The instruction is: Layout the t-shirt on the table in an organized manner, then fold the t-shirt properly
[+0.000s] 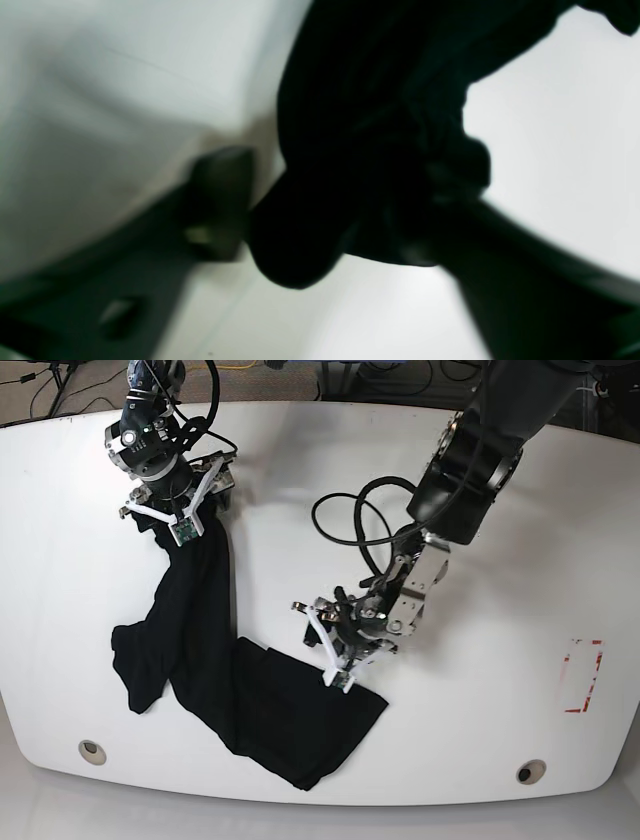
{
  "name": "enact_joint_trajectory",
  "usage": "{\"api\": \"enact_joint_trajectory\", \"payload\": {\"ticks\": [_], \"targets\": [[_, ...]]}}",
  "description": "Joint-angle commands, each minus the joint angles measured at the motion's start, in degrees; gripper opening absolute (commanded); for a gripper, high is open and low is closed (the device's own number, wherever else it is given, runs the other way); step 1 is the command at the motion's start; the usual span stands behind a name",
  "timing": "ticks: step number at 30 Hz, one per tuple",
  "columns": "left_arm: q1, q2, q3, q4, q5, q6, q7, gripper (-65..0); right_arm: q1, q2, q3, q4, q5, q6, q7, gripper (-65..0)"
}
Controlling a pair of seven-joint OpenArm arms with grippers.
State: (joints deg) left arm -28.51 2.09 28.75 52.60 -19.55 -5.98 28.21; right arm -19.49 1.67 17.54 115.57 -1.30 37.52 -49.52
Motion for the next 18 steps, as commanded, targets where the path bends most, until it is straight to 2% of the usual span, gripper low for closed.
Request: {"api": "enact_joint_trajectory", "payload": {"ticks": [1, 4, 7, 10, 13, 18], "targets": [[1.48, -2.57, -1.72, 7.75, -0.10, 0.13, 0.23, -28.6, 0.28, 0.22, 0.35, 1.31, 0.64, -0.29, 1.30, -1.0], [5.26, -5.56, -3.74, 15.75, -0.10, 0.13, 1.46, -23.6, 0.54, -0.22, 4.13, 1.31, 0.73, -0.29, 1.30, 0.0], [7.90, -7.41, -5.41, 22.17, -0.10, 0.13, 2.52, -22.9, 2.47, -1.72, 8.44, 1.31, 0.82, -0.20, 1.30, 0.0], [10.09, -10.04, -7.61, 27.53, -0.10, 0.13, 4.63, -22.9, 3.97, -1.72, 11.60, 1.22, 1.08, 0.50, 1.30, 0.0], [12.03, -11.80, -9.81, 31.05, -0.10, 0.13, 5.60, -22.9, 6.25, -1.63, 12.04, 1.22, 1.08, 2.48, 1.30, 0.0], [15.37, -14.35, -12.53, 35.27, -0.10, 0.04, 5.68, -22.9, 12.14, -1.63, 11.95, 0.78, 0.82, 2.48, 1.21, 0.0]]}}
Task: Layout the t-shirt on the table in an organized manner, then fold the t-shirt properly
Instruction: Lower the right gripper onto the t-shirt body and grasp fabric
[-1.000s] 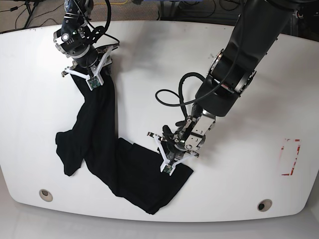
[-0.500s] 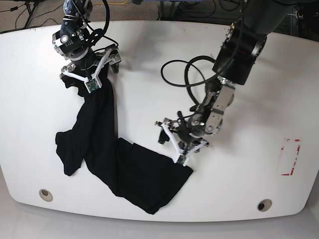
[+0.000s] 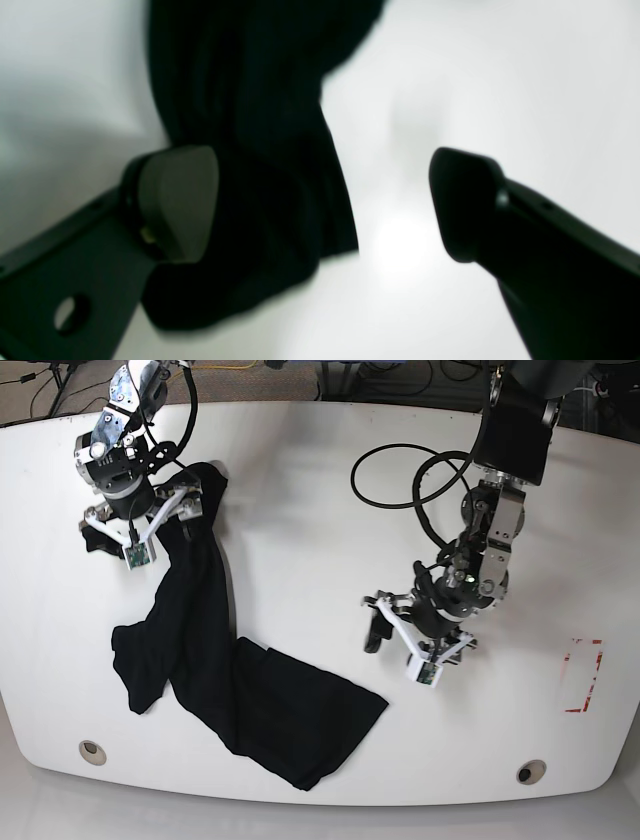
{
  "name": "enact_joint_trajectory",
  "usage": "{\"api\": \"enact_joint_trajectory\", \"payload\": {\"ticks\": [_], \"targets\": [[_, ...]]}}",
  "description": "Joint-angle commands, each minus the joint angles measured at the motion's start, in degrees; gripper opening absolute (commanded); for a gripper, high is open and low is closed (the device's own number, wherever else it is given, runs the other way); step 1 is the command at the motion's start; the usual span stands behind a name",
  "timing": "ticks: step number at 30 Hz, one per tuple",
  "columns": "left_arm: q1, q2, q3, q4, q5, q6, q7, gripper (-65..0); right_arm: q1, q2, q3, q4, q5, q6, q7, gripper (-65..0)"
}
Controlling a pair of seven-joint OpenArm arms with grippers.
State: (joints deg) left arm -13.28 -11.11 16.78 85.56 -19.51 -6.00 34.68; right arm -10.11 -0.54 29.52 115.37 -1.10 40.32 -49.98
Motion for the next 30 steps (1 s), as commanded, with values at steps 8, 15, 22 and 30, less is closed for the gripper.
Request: {"api": "enact_joint_trajectory", "payload": {"ticks": [8, 15, 22, 30], "targets": [[4.97, -3.87, -4.16, 5.12, -0.14, 0.07, -0.79, -22.9, 16.22, 0.49, -5.56, -7.99, 0.62, -0.32, 1.67, 0.0], [9.28, -5.55, -7.59, 7.50, -0.14, -2.22, -0.79, -22.9, 28.44, 0.49, -12.16, -21.53, 0.53, -0.32, 1.84, 0.0], [13.94, -5.63, -13.13, 10.48, -0.14, -5.74, -0.79, -22.9, 37.76, 0.58, -15.67, -38.93, 0.53, -0.32, 8.44, 0.0], [18.25, -5.72, -19.02, 13.91, 0.03, -8.99, -0.79, -22.9, 43.74, 2.07, -19.01, -56.43, 0.53, -0.32, 17.49, 0.0]]}}
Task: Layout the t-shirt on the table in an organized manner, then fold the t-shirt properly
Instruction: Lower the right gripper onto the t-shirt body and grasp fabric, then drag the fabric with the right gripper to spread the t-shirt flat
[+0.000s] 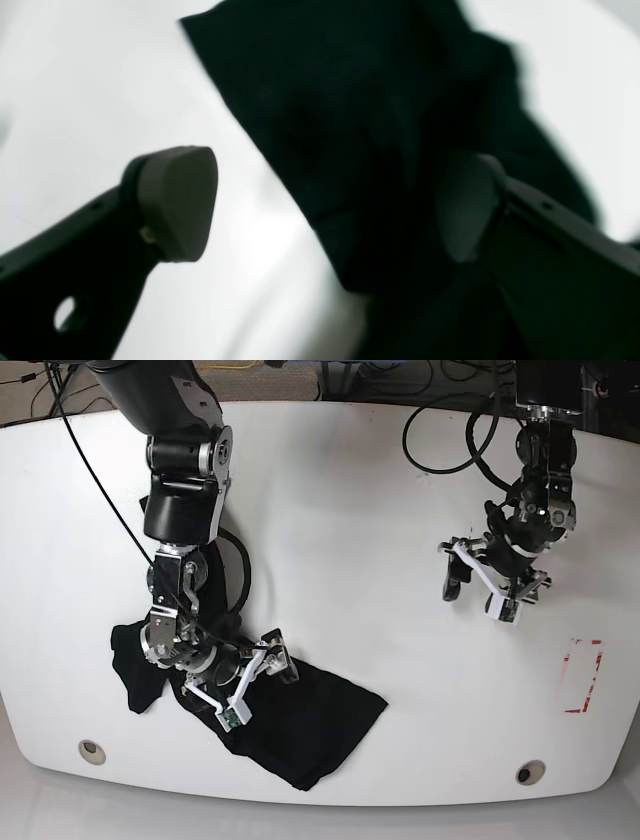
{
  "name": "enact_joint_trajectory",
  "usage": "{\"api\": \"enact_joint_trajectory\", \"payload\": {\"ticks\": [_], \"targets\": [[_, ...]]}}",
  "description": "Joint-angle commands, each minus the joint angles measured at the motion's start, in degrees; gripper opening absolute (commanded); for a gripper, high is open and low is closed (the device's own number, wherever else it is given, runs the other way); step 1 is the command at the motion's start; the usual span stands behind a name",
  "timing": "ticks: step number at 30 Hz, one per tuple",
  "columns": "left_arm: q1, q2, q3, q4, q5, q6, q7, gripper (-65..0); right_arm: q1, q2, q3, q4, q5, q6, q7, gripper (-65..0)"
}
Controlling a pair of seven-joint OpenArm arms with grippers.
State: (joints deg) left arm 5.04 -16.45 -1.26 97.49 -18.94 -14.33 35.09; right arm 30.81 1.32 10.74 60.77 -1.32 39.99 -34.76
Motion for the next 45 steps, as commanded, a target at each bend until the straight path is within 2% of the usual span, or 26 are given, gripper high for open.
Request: {"api": "enact_joint_trajectory", "payload": {"ticks": [1, 10, 14, 20, 27, 29, 33, 36, 45], "targets": [[0.46, -0.39, -1.60, 2.33, -0.53, -0.84, -1.20, -22.9, 3.26, 0.22, -0.41, -3.41, 0.75, 0.01, 3.33, 0.0], [4.32, -0.48, -6.35, 4.35, -0.53, -1.28, -1.11, -22.9, 6.95, 1.89, -0.50, -21.08, 0.66, 0.01, 15.12, 0.0], [5.73, -2.32, -6.44, 5.06, -0.71, -1.28, -1.11, -22.9, 8.09, 3.38, -0.59, -27.67, 0.66, 0.01, 19.95, 0.0], [6.61, -2.41, -6.44, 5.06, -0.80, -1.28, -1.11, -22.9, 7.83, 3.64, -0.76, -30.93, 0.66, 0.01, 23.12, 0.0], [6.61, -2.41, -6.52, 5.06, -0.80, -1.28, -1.11, -22.9, 5.10, 3.29, -5.78, -30.31, 0.84, 0.01, 23.12, 0.0], [6.61, -2.41, -6.52, 5.06, -0.80, -1.28, -1.11, -22.9, 3.96, 3.03, -7.71, -28.47, 1.10, 0.01, 22.76, -4.9], [6.52, -2.41, -6.52, 5.06, -0.80, -1.28, -1.11, -22.9, 0.36, 1.10, -11.05, -22.58, 0.84, 0.01, 19.51, -20.5], [6.35, -2.41, -6.52, 5.06, -0.71, -1.28, -1.11, -22.9, -2.10, 0.66, -12.02, -17.92, 0.84, 0.01, 17.23, -26.2], [6.26, -2.41, -6.52, 5.06, -0.71, -1.28, -1.11, -22.9, -8.61, -0.93, -18.00, -5.43, 0.84, 0.01, 8.52, -25.7]]}}
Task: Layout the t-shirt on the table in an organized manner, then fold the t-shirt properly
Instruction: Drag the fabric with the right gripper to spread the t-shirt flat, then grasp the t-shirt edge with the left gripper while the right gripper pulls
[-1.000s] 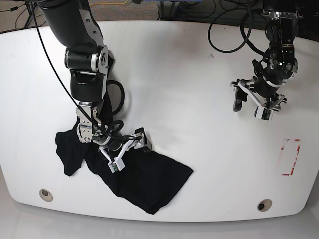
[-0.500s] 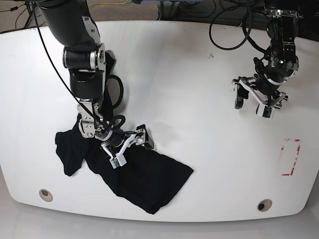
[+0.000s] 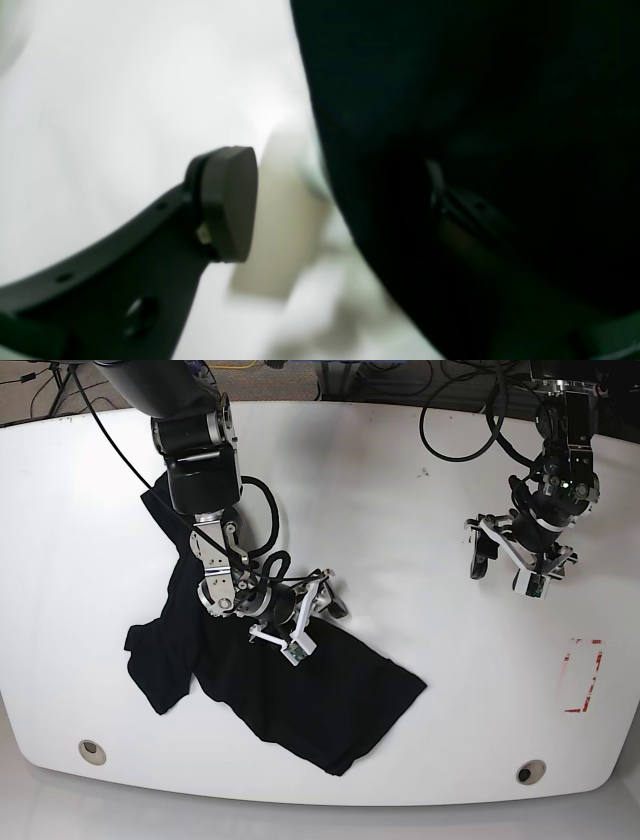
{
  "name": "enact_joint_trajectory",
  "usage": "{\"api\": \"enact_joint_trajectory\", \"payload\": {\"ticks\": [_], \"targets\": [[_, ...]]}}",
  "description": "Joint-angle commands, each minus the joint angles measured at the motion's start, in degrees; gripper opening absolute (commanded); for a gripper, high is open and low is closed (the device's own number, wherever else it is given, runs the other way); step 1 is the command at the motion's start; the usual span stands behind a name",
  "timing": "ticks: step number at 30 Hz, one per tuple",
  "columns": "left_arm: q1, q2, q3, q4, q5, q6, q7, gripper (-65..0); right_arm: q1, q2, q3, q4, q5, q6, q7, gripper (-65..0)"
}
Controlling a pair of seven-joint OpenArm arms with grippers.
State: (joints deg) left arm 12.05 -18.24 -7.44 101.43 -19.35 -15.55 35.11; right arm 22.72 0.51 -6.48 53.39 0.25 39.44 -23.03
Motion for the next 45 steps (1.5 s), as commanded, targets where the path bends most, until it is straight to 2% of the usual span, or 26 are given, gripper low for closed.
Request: {"api": "enact_joint_trajectory", "payload": {"ticks": [1, 4, 13, 16, 22, 25, 28, 31, 37, 40, 43, 45], "targets": [[-0.76, -0.62, -0.34, 1.12, -0.29, -0.05, -1.14, -22.9, -1.23, -0.12, -1.39, 3.19, -0.73, 0.56, -4.01, -25.8], [-0.76, -0.62, -0.34, 1.12, -0.29, -0.05, -1.14, -22.9, -3.42, -0.12, -3.06, 6.61, -0.73, 0.56, -5.41, -29.6], [-0.76, -0.62, -0.34, 1.12, -0.29, -0.05, -1.14, -22.9, -8.61, -0.21, -9.56, 13.65, -0.73, 0.56, -9.11, -58.8], [-0.76, -0.62, -0.25, 1.12, -0.29, -0.05, -1.14, -22.9, -11.42, -0.21, -10.88, 17.52, -0.73, 0.56, -10.42, -59.9], [-0.93, -0.27, -0.25, 1.12, -0.38, -0.05, -1.14, -22.6, -16.61, -0.21, -13.70, 25.96, -0.73, 0.56, -12.97, -55.0], [-1.90, -0.18, -0.25, 1.03, -0.38, -0.05, -1.14, -22.4, -18.28, -0.21, -14.57, 29.47, -0.73, 0.56, -14.73, -50.3], [-2.87, 0.96, -0.25, 0.42, -0.38, -0.05, 0.36, -22.2, -19.34, -0.21, -14.49, 32.28, -0.82, 0.56, -15.70, -43.3], [-4.27, 2.02, -0.78, -0.20, -0.38, -0.05, 4.49, -22.2, -19.60, -0.21, -14.40, 34.04, -0.82, 0.56, -16.05, -34.4], [-5.15, 4.39, -7.11, -0.46, -0.38, -0.05, 10.73, -21.8, -19.16, -0.12, -14.31, 34.75, -0.82, 0.56, -16.31, -15.1], [-5.15, 5.62, -10.10, -0.46, -0.38, -0.05, 13.02, -17.9, -18.37, -0.03, -13.78, 35.71, -0.82, 0.56, -16.31, -7.8], [-4.89, 5.98, -12.29, -0.46, -0.38, -0.05, 15.04, -13.2, -18.46, -0.03, -11.50, 37.03, -0.82, 0.56, -16.31, -4.0], [-4.71, 5.98, -13.09, -0.46, -0.38, -0.40, 15.66, -12.9, -18.46, -0.12, -10.09, 38.17, -0.82, 0.56, -16.31, -4.1]]}}
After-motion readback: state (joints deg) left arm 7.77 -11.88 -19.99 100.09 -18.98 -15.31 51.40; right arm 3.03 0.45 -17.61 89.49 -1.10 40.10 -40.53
